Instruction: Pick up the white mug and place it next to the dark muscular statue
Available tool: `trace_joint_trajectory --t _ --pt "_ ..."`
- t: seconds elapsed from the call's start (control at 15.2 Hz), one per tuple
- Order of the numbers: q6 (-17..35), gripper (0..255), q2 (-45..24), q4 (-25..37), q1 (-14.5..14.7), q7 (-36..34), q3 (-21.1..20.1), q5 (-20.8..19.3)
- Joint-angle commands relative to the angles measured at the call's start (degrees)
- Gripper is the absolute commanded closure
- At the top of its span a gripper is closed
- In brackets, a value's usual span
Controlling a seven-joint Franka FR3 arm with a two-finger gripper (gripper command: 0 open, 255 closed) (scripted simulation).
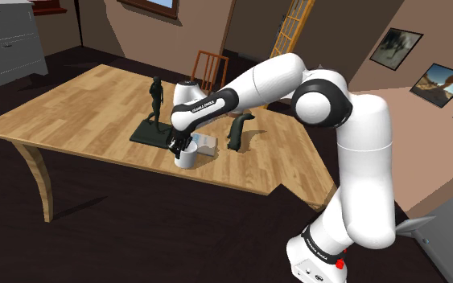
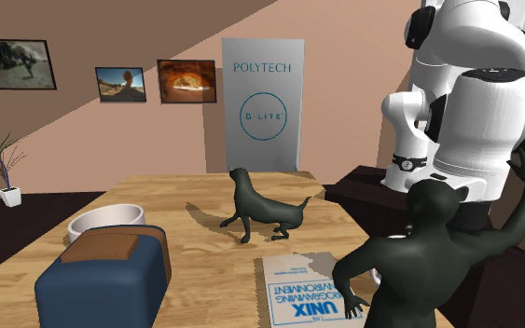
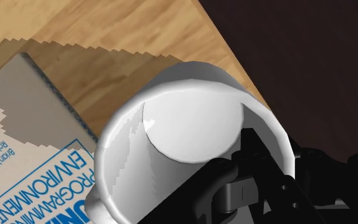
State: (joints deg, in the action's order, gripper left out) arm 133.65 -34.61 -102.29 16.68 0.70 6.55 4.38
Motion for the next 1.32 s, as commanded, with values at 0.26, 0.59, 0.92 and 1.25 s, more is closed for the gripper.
trace_joint_trajectory --t 0.26,0.59,0.92,1.25 --pt "0.13 255 -0.09 0.02 -0.03 0.04 0.0 0.02" --pt "0.12 0 -0.08 0.01 -0.03 0.04 0.0 0.02" --pt "-5.28 0 4.32 1.03 0.29 -0.35 0.43 -0.62" --pt "-5.28 0 4.32 1.03 0.29 -0.35 0.43 -0.62"
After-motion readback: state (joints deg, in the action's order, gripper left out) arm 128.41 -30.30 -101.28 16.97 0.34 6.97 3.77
